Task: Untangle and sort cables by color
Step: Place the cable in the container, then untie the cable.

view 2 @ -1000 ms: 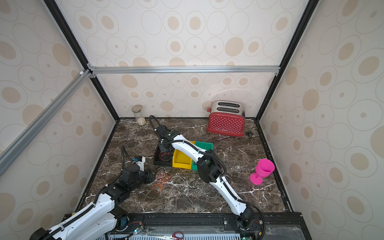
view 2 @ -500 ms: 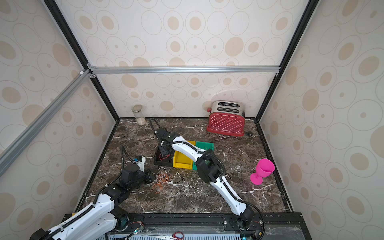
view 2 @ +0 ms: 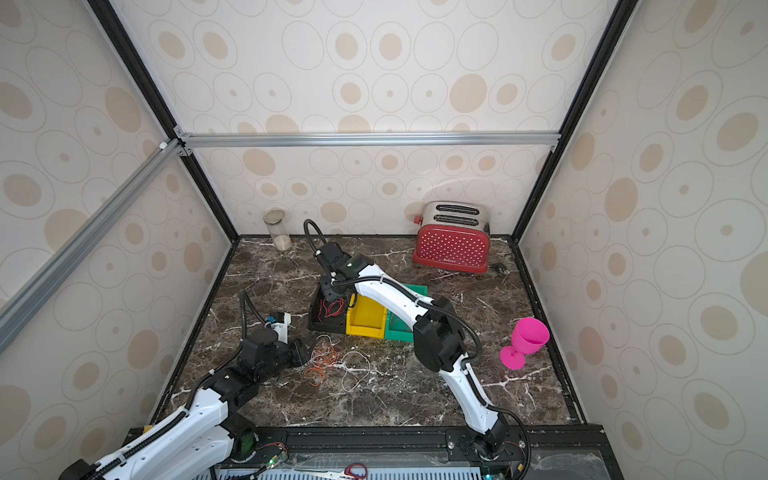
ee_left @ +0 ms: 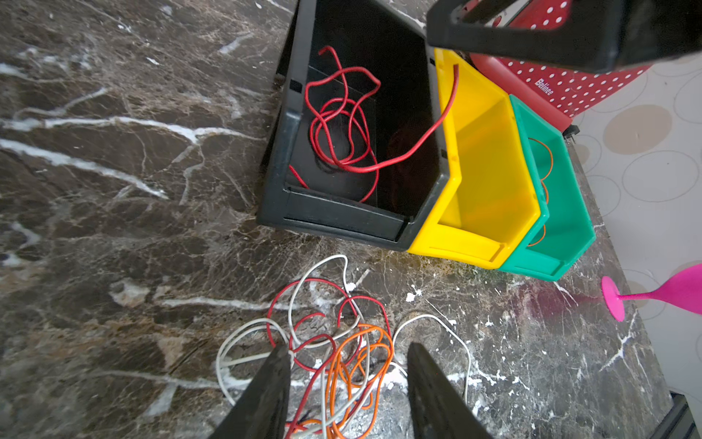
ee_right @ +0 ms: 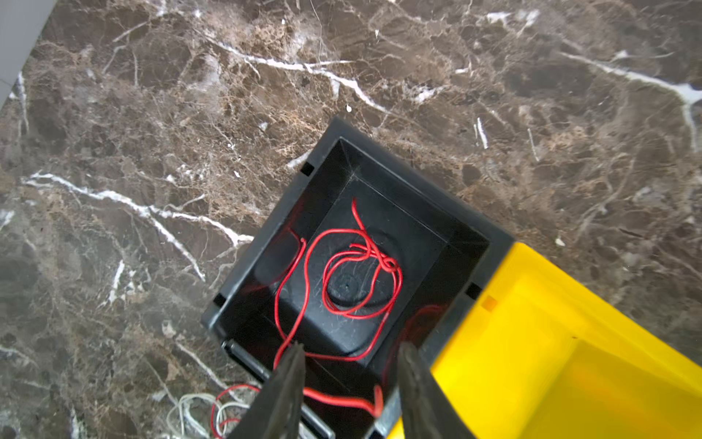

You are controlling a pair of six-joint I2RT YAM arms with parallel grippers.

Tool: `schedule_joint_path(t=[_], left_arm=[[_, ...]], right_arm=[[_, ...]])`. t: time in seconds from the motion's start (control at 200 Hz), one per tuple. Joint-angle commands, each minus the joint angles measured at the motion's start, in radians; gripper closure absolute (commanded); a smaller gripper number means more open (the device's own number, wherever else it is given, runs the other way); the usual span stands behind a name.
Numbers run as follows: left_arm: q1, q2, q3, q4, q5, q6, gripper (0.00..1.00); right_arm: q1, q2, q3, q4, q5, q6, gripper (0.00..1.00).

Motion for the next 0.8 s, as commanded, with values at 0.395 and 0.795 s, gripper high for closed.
schedule_joint_path(t=[0.395,0.795], left_arm=[[0.006,0.064,0.009,-0.023,0.039,-0.003,0.44],[-0.099,0.175,-0.027,0.101,0.068,-0.052,0.54]], right_arm=[[0.006,-0.467,-0.567,0.205,-0.102,0.011,0.56],[0.086,-0.685,-1.078,0.452,-0.265,0.154,0.55]])
